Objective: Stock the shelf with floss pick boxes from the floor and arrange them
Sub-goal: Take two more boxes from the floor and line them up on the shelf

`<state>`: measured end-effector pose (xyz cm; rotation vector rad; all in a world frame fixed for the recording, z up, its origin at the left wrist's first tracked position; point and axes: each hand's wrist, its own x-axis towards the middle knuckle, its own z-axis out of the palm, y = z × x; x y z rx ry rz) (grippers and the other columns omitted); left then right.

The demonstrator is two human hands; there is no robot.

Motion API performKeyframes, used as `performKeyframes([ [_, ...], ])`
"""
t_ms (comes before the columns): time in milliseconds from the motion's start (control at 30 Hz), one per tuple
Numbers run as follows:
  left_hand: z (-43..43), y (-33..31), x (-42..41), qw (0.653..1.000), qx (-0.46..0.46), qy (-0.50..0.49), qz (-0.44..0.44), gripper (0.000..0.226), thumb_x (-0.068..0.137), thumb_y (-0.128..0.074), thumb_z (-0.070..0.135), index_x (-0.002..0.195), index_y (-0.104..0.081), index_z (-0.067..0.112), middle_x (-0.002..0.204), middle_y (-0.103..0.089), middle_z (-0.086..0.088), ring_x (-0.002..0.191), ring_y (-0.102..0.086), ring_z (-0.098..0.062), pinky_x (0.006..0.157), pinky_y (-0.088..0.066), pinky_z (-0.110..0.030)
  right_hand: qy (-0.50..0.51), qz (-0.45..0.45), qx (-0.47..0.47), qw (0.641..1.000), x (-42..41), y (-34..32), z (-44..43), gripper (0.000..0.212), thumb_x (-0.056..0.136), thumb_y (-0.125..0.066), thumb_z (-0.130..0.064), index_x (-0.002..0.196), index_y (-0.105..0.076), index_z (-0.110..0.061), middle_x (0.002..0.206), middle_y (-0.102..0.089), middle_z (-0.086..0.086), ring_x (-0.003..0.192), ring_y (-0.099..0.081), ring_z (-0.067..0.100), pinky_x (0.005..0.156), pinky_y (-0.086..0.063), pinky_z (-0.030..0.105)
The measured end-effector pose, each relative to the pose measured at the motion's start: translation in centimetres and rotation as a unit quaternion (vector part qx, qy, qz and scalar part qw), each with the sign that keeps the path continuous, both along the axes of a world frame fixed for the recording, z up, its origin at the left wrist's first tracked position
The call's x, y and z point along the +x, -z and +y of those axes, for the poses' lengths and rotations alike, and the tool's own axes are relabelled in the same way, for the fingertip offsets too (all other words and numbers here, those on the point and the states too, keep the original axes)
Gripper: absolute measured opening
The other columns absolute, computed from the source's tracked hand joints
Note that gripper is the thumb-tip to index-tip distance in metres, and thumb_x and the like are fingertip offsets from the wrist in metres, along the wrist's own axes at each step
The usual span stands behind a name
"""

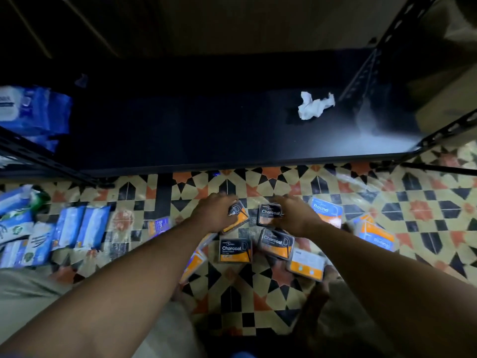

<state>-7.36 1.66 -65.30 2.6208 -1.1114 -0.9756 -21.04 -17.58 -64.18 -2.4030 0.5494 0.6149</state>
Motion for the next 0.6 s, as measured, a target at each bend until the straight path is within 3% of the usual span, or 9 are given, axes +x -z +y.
performKeyframes([
  [167,0.2,2.3,-0.3,0.996,0.085,-0.007,-0.011,0.072,0.079,-0.069,0.049,0.142,-0.042,0.025,0.132,-0.052,-0.007,0.121,-0.047,-0.032,0.094,-0.044,-0.046,-0.013,0.022,-0.02,0.999,-0.2,2.3,-0.1,0.08,0.083,-0.073,-0.033,0.152,-0.033,-0.024,0.143,-0.043,0.009,0.128,-0.044,0.028,0.108,-0.041,0.042],
  [300,0.4,3.3,-0.3,0.995,0.098,-0.021,-0.008,0.056,0.077,-0.07,0.054,0.124,-0.055,0.027,0.124,-0.053,-0.004,0.119,-0.048,-0.028,0.095,-0.041,-0.048,-0.026,0.035,-0.037,0.998,-0.2,3.3,-0.1,0.077,0.087,-0.069,-0.036,0.152,-0.03,-0.022,0.147,-0.039,0.01,0.133,-0.038,0.028,0.111,-0.037,0.045],
  [500,0.3,2.8,-1.2,0.998,0.064,-0.018,-0.015,0.061,0.079,-0.075,0.041,0.123,-0.039,0.022,0.121,-0.061,-0.008,0.111,-0.053,-0.033,0.095,-0.038,-0.047,-0.009,0.032,-0.005,0.999,0.3,3.6,0.2,0.059,0.079,-0.078,-0.031,0.122,-0.036,-0.027,0.122,-0.059,0.009,0.104,-0.058,0.027,0.09,-0.052,0.044],
  [600,0.4,2.8,-1.4,0.999,0.002,-0.036,0.008,0.06,0.078,-0.079,0.031,0.119,-0.036,0.03,0.123,-0.062,-0.006,0.109,-0.058,-0.031,0.093,-0.043,-0.048,-0.009,0.017,0.002,1.0,0.6,3.4,0.5,0.063,0.079,-0.078,-0.023,0.125,-0.035,-0.028,0.131,-0.052,0.008,0.104,-0.061,0.028,0.086,-0.056,0.043],
])
